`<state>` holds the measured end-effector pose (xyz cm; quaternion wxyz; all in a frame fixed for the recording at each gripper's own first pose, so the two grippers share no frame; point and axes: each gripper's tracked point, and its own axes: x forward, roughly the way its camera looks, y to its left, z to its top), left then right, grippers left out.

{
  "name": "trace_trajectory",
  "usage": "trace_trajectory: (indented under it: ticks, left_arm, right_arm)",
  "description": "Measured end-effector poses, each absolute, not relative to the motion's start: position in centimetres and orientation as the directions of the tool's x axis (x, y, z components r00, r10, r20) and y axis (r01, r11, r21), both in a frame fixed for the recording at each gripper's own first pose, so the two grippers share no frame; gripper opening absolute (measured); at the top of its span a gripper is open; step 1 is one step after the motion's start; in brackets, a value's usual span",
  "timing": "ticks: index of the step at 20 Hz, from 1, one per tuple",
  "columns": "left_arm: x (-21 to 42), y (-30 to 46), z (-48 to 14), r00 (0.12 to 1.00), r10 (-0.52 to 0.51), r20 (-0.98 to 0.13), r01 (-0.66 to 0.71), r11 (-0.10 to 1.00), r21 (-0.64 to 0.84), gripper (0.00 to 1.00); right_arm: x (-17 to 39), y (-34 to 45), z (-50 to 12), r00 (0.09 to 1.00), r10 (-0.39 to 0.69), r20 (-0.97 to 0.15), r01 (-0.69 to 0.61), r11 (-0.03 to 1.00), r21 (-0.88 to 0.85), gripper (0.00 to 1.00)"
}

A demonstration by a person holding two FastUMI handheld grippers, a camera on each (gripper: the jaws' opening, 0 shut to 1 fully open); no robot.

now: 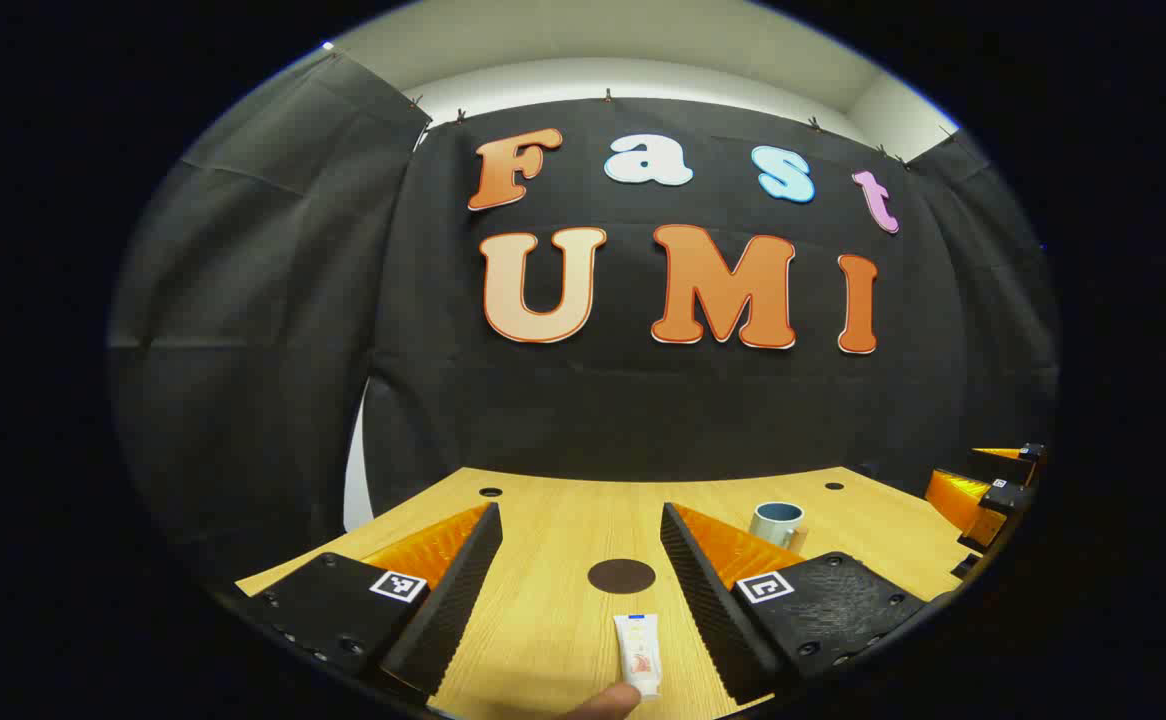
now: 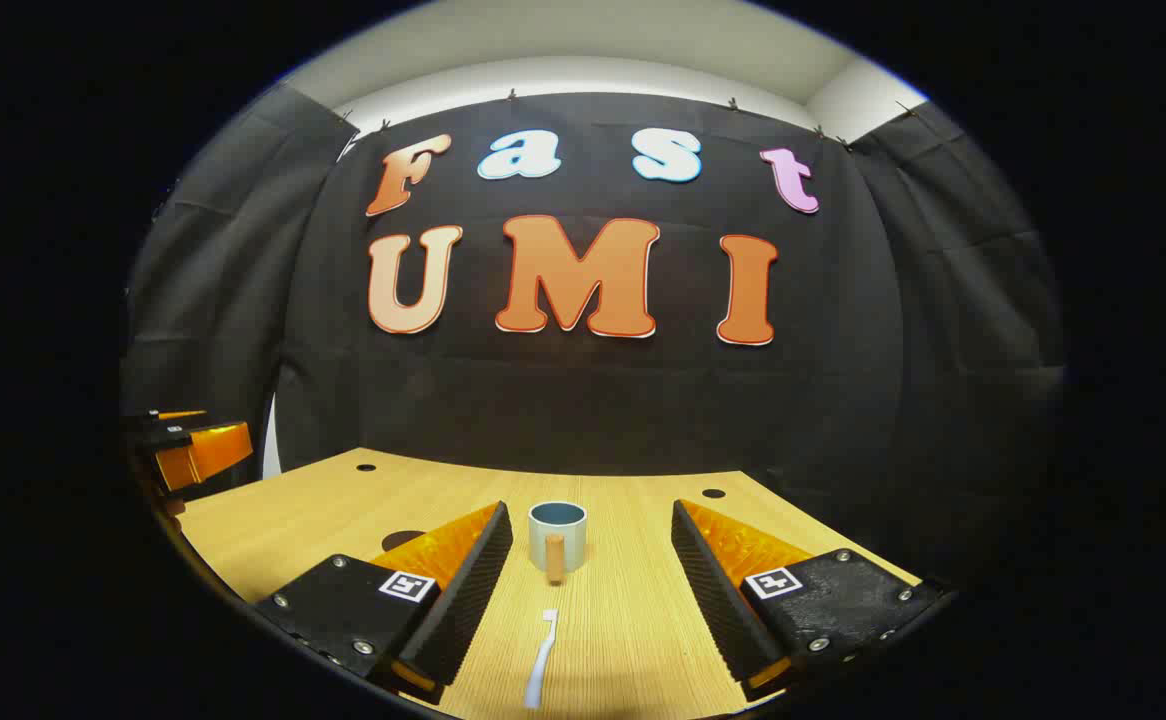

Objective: Put the toothbrush and toothpaste on the desktop into the cup, then pick up the cup and place it on the coaster on the desktop.

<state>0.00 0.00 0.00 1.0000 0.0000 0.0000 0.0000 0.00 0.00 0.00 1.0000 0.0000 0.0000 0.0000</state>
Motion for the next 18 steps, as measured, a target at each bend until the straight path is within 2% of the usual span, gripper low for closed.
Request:
trace_trajectory:
  ticks: [4, 10, 15, 18]
  left_arm:
    - [-0.7, -0.8, -0.2, 1.0, -0.006, 0.019, 0.006, 0.999, 0.034, 0.96]
    - [-0.5, -3.1, -1.7, 0.998, -0.063, -0.014, 0.063, 0.998, -0.008, 0.96]
    - [-0.7, -2.4, -1.8, 0.999, -0.051, -0.011, 0.051, 0.999, 0.012, 0.97]
    - [-0.7, -2.3, -1.8, 0.999, -0.048, -0.014, 0.049, 0.999, 0.018, 0.97]
  right_arm:
    - [0.2, -1.7, -1.2, 0.999, -0.043, -0.012, 0.043, 0.999, -0.004, 0.97]
    - [0.1, -1.8, -1.7, 0.999, -0.036, 0.006, 0.036, 0.999, -0.024, 0.97]
    - [0.0, -1.5, -1.8, 0.999, -0.042, 0.017, 0.043, 0.998, -0.043, 0.97]
    - [-0.4, -0.4, -0.7, 0.998, -0.012, 0.061, 0.015, 0.999, -0.043, 0.97]
